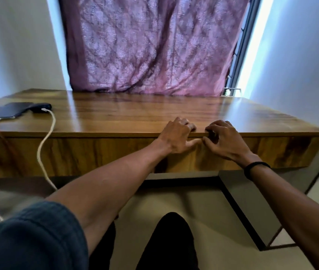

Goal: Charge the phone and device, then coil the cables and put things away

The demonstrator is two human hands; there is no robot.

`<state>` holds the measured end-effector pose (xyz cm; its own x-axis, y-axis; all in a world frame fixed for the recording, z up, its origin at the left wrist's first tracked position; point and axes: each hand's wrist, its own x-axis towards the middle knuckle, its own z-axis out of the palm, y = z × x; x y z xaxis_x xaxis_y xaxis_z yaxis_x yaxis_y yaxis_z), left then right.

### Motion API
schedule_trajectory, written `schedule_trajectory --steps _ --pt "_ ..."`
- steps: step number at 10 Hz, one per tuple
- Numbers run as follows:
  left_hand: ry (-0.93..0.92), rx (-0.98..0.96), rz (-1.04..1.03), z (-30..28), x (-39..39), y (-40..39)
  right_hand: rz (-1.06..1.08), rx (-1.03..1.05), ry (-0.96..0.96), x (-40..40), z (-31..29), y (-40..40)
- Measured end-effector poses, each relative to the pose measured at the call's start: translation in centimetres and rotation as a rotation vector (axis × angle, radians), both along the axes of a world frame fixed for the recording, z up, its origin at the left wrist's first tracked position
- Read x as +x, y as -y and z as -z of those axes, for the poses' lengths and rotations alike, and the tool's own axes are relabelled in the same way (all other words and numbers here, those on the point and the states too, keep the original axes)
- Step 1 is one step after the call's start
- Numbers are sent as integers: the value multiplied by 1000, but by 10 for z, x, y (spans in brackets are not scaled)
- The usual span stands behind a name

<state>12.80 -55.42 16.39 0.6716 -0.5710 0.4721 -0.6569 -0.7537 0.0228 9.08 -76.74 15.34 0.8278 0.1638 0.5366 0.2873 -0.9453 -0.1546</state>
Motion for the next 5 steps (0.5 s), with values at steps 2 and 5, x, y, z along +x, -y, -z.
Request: schedule_trajectory --steps 2,5 --pt "-99 -116 -146 -14 20 -80 -131 4 -99 32 -16 -86" --pt "-155 -152 -389 -22 106 -165 -172 -9 -192 128 -33 -197"
